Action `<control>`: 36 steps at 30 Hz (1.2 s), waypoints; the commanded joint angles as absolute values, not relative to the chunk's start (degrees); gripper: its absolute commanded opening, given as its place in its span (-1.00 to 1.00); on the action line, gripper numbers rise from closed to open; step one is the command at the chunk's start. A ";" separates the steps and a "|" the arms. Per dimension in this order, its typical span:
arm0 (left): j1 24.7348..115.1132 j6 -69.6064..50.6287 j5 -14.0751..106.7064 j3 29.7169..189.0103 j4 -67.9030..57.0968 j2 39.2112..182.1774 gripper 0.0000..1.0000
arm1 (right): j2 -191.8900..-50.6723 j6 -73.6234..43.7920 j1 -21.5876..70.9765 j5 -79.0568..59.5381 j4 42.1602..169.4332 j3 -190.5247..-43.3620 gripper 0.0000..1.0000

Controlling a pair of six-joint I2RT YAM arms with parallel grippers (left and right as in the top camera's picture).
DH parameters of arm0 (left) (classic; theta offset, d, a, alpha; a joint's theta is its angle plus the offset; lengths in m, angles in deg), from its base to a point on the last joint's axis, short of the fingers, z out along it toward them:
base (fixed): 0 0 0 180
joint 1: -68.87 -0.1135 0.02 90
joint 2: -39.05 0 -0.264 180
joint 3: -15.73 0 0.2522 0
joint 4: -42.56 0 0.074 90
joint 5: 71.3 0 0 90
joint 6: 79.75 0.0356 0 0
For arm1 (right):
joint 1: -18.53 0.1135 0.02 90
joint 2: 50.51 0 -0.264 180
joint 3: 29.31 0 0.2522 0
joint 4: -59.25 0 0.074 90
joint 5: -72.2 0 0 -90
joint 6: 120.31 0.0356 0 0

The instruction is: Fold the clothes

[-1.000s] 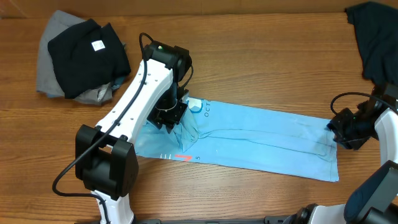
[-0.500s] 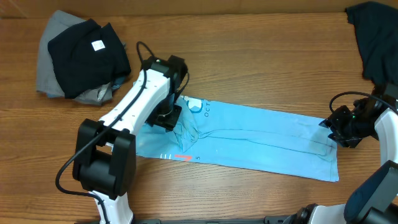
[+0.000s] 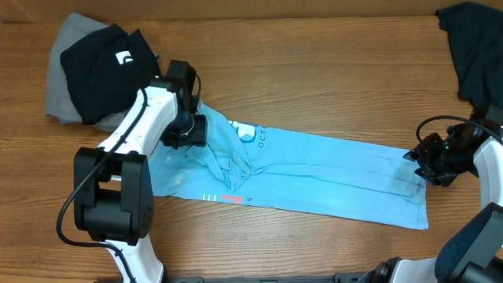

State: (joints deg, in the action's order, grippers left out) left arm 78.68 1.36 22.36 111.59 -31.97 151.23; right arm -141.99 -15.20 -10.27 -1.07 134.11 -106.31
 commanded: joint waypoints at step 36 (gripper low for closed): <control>82.24 2.22 26.32 122.43 -59.93 141.87 -0.91 | -142.14 -15.53 -10.35 -0.55 133.74 -106.03 -0.03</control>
State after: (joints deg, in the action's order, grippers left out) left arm 80.47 3.02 25.40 121.80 -59.40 142.33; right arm -141.99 -15.31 -10.27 -1.07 134.05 -106.27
